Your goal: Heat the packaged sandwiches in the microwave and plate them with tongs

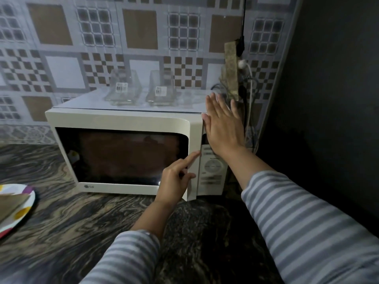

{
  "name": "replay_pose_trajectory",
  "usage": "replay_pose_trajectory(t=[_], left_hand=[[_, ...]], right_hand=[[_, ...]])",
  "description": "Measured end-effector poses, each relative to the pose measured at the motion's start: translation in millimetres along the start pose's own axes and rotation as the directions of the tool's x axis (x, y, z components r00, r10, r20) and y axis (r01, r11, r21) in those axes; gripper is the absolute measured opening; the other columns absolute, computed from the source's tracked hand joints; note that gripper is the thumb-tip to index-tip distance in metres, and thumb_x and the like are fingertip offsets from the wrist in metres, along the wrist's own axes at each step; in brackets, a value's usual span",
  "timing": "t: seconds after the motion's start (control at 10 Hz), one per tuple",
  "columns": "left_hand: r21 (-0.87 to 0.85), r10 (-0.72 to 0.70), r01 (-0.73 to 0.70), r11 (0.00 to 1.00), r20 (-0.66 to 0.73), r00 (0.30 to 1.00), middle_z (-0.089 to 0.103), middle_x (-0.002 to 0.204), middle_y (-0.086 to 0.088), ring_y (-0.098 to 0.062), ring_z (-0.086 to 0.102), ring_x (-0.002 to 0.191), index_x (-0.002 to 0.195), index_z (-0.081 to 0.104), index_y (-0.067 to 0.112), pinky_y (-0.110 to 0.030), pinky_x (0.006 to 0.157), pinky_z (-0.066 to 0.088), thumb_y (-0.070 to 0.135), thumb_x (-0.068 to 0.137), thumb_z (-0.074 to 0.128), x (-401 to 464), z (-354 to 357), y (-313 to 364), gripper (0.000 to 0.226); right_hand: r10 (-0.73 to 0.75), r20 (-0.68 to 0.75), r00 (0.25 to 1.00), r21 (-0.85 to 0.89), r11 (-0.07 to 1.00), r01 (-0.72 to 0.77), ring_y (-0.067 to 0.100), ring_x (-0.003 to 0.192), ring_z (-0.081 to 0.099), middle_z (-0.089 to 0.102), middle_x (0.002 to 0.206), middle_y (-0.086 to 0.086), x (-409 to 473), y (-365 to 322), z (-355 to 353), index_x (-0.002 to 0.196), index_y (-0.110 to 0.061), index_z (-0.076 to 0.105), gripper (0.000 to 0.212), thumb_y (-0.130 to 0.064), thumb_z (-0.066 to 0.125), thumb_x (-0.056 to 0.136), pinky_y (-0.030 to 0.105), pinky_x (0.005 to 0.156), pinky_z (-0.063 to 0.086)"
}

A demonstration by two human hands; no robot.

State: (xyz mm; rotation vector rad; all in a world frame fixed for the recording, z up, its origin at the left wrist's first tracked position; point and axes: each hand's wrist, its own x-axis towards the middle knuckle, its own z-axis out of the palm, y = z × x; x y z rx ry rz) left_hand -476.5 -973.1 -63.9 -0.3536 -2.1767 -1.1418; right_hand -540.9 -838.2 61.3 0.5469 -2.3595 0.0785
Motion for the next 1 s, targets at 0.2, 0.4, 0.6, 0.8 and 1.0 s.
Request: replay_pose_trajectory(t=[0.2,0.4,0.6,0.8,1.0], left_hand=[[-0.055,-0.050,0.050,0.997,0.008,0.999,0.063,0.086,-0.001,-0.024,0.054,0.060,0.130,0.053,0.044,-0.019,0.070,0.052,-0.010,0.078,0.067,1,2,0,0.077],[-0.039,-0.045,0.045,0.998,0.000,0.999,0.056,0.081,0.016,-0.024,0.051,0.060,0.131,0.056,0.038,-0.023,0.069,0.055,-0.011,0.079,0.066,11,5,-4,0.072],[-0.045,-0.052,0.052,0.998,0.000,0.999,0.062,0.090,0.005,-0.026,0.053,0.063,0.132,0.054,0.039,-0.025,0.075,0.055,-0.011,0.080,0.063,9,5,-6,0.073],[-0.056,-0.085,0.089,0.994,0.075,0.994,0.064,0.106,0.003,-0.021,0.063,0.086,0.135,0.049,0.044,-0.029,0.081,0.056,0.001,0.081,0.071,4,1,1,0.072],[0.060,-0.127,0.123,0.991,0.077,0.989,0.047,0.132,0.006,-0.010,0.050,0.119,0.137,0.049,0.030,-0.026,0.094,0.050,0.004,0.084,0.067,-30,-27,29,0.062]], right_hand=[[0.006,0.006,1.000,0.024,1.000,-0.006,0.017,0.149,0.008,0.015,0.160,0.004,0,0,2,0.152,-0.011,0.013,0.056,-0.037,0.008,0.103,0.040,0.121,0.000],[-0.004,0.009,1.000,0.025,1.000,0.004,0.015,0.149,0.007,0.014,0.160,0.003,2,3,5,0.152,-0.012,0.013,0.054,-0.035,0.009,0.104,0.037,0.120,-0.001],[0.009,0.006,1.000,0.015,1.000,-0.009,0.015,0.149,0.007,0.013,0.160,0.002,1,0,5,0.153,-0.013,0.012,0.054,-0.036,0.009,0.104,0.037,0.120,-0.002],[-0.005,0.130,0.991,0.012,1.000,0.003,0.016,0.149,-0.003,0.007,0.162,0.002,1,3,-6,0.153,-0.014,0.006,0.056,-0.039,0.008,0.103,0.045,0.120,-0.006],[-0.087,0.178,0.980,0.063,0.995,0.077,0.017,0.144,-0.024,-0.019,0.158,-0.003,-68,-22,-17,0.151,-0.018,-0.009,0.061,-0.046,-0.003,0.097,0.056,0.114,-0.016]])
